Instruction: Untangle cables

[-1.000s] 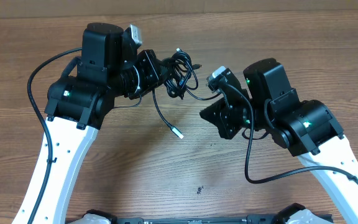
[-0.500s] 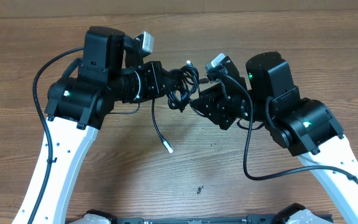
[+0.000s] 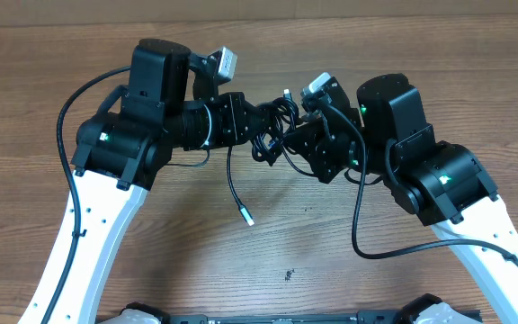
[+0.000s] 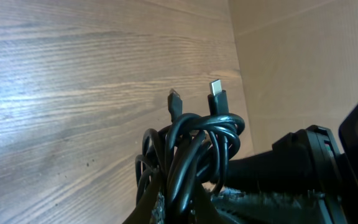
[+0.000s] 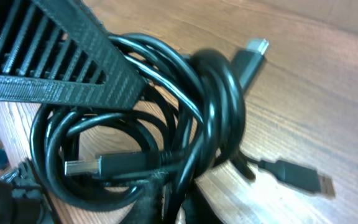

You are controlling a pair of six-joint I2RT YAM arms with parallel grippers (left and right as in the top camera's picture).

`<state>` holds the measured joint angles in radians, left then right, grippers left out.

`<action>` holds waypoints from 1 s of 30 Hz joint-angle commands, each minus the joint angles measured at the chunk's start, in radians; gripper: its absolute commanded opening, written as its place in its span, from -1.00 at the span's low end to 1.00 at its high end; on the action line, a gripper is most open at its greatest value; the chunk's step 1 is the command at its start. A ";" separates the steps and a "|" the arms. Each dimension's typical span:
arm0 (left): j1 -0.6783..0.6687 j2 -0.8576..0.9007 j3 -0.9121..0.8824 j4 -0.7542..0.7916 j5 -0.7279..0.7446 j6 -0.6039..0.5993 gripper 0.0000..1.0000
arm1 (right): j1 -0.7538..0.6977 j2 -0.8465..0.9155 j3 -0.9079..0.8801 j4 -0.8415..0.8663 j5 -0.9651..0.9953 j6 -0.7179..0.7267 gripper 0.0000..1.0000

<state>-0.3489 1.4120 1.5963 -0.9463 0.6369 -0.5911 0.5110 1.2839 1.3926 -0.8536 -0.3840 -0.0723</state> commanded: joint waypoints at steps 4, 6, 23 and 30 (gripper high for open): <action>-0.032 -0.026 0.022 0.017 0.063 0.019 -0.91 | 0.005 0.002 0.001 0.011 0.009 -0.006 -0.92; -0.031 -0.026 0.022 0.019 0.063 0.019 -0.92 | 0.005 0.002 0.001 0.007 0.008 -0.006 -0.92; -0.031 -0.026 0.022 0.087 -0.130 -0.313 -0.92 | 0.060 0.002 0.001 -0.152 -0.074 -0.034 -0.92; -0.031 -0.026 0.022 0.086 -0.138 -0.277 -0.91 | 0.085 0.002 0.001 -0.149 -0.042 -0.031 -0.92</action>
<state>-0.3851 1.4117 1.5959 -0.8906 0.5411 -0.8764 0.5751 1.2842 1.3930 -0.9932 -0.4046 -0.1013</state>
